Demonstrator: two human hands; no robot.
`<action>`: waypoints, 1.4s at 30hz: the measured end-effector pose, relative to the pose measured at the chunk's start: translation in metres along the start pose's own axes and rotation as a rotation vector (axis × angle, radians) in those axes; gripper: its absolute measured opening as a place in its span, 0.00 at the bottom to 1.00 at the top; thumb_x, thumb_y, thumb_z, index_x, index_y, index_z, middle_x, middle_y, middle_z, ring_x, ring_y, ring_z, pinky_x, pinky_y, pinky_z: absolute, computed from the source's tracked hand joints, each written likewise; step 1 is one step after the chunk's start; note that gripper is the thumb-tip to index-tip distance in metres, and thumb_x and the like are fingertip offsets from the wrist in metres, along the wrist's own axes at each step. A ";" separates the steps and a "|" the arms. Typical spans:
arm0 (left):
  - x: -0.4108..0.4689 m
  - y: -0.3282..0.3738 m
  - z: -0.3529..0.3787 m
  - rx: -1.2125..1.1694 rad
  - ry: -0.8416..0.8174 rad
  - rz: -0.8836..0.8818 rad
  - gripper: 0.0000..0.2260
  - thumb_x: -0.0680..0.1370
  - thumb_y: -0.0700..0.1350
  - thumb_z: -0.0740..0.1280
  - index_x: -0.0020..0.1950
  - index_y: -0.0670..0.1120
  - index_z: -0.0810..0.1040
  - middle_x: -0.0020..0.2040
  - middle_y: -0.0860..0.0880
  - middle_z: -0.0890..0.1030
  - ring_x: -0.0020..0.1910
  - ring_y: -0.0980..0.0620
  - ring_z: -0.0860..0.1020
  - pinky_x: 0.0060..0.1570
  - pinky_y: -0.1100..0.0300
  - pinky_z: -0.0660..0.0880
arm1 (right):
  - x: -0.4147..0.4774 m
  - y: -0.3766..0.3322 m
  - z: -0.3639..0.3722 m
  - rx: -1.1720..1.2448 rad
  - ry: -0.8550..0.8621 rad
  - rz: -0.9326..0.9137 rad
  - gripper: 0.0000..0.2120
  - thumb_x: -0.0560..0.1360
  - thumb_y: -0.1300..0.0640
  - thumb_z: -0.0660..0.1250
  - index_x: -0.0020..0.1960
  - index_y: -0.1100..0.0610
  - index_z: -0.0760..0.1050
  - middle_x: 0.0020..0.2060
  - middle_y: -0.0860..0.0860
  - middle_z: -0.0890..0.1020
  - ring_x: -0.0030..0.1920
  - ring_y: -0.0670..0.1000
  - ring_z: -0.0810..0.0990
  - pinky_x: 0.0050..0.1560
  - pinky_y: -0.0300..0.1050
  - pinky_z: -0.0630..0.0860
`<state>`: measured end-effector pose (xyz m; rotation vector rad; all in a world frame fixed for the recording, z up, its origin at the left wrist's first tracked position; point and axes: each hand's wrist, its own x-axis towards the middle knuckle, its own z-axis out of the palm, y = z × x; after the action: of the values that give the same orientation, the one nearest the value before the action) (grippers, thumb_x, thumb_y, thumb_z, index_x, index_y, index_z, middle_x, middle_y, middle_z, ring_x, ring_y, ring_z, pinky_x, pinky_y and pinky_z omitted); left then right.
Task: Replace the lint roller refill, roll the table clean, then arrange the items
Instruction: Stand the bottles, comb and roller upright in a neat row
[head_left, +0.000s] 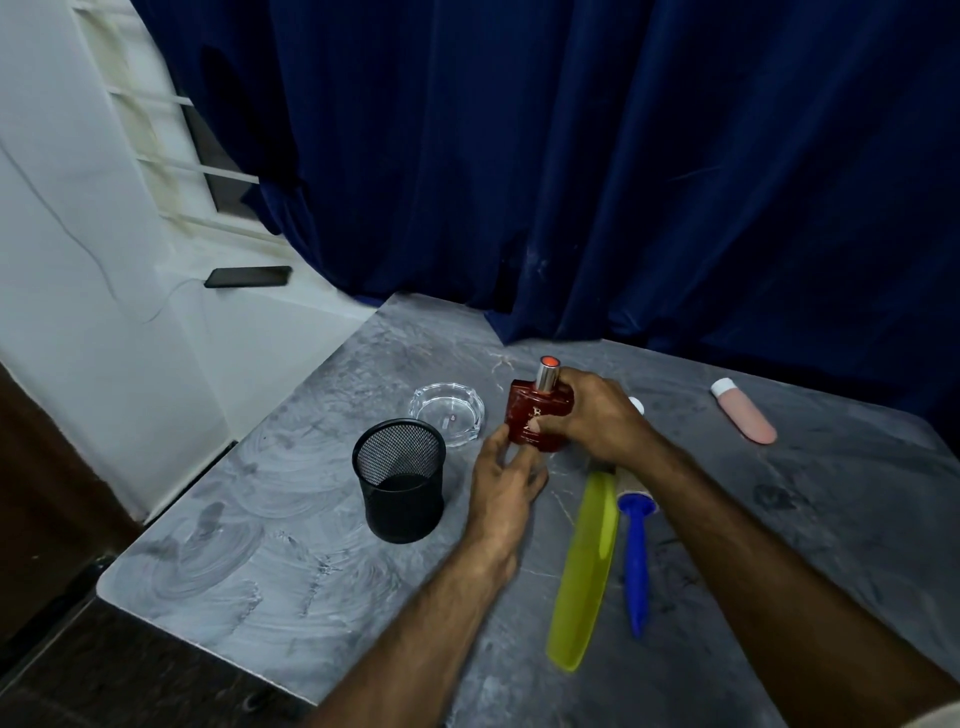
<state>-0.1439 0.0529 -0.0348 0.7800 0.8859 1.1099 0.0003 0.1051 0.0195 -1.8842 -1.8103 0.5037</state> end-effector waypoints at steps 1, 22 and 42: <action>0.000 0.000 -0.001 0.000 0.007 -0.003 0.19 0.84 0.34 0.63 0.76 0.42 0.74 0.58 0.44 0.84 0.56 0.49 0.78 0.63 0.57 0.78 | 0.002 0.003 -0.006 0.028 -0.043 0.006 0.30 0.67 0.52 0.82 0.66 0.53 0.77 0.55 0.49 0.84 0.54 0.49 0.83 0.57 0.44 0.79; -0.045 -0.026 -0.002 0.015 -0.017 -0.062 0.21 0.86 0.36 0.64 0.79 0.43 0.69 0.75 0.47 0.75 0.70 0.50 0.80 0.74 0.47 0.76 | 0.054 0.108 -0.063 -0.011 -0.198 0.330 0.08 0.76 0.56 0.74 0.54 0.57 0.81 0.40 0.55 0.78 0.40 0.53 0.77 0.33 0.43 0.73; -0.053 -0.021 -0.004 0.026 -0.074 -0.064 0.18 0.84 0.37 0.68 0.73 0.47 0.77 0.71 0.47 0.79 0.68 0.50 0.83 0.70 0.51 0.79 | 0.038 0.136 -0.075 0.111 -0.104 0.250 0.09 0.69 0.60 0.80 0.44 0.61 0.81 0.41 0.59 0.87 0.37 0.52 0.82 0.35 0.45 0.77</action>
<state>-0.1490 -0.0028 -0.0447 0.8035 0.8585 1.0096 0.1566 0.1345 0.0062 -2.0502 -1.5808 0.7863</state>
